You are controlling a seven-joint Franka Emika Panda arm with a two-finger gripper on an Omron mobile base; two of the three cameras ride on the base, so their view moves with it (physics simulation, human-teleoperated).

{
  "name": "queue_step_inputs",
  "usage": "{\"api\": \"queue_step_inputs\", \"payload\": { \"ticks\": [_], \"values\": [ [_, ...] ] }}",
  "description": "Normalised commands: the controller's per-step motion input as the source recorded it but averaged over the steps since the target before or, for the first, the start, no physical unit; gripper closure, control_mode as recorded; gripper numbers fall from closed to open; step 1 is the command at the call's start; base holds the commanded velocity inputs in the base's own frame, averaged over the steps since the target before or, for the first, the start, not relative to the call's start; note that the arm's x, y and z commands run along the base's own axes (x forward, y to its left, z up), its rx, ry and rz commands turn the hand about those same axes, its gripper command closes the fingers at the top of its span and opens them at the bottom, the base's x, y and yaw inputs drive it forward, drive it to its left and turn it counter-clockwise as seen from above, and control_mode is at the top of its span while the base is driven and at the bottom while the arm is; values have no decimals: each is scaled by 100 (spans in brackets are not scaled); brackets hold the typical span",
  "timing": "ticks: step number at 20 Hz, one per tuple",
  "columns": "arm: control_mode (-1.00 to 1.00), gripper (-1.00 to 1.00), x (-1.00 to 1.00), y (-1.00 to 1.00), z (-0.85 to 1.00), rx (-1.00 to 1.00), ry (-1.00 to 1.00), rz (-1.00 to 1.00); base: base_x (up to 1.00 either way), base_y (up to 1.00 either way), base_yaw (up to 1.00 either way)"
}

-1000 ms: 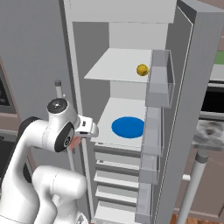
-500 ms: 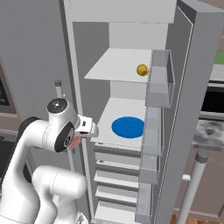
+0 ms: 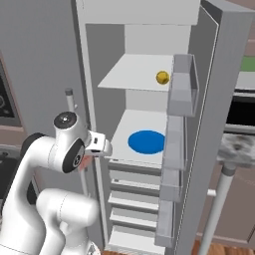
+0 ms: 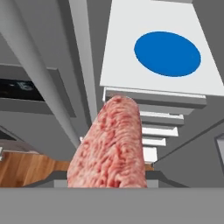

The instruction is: Transport the steak from the fridge to the microwave and turn on the microwave.

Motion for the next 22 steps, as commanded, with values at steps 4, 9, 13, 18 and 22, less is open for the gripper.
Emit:
{"api": "queue_step_inputs", "payload": {
  "ticks": [4,9,13,18,22],
  "values": [
    [100,100,0,0,0,0,0,0,-48,46,-2],
    [100,100,0,0,0,0,0,0,-23,68,-9],
    [100,100,0,0,0,0,0,0,0,82,-10],
    [100,100,0,0,0,0,0,0,0,80,-10],
    [100,100,0,0,0,0,0,0,0,81,-5]
  ]
}}
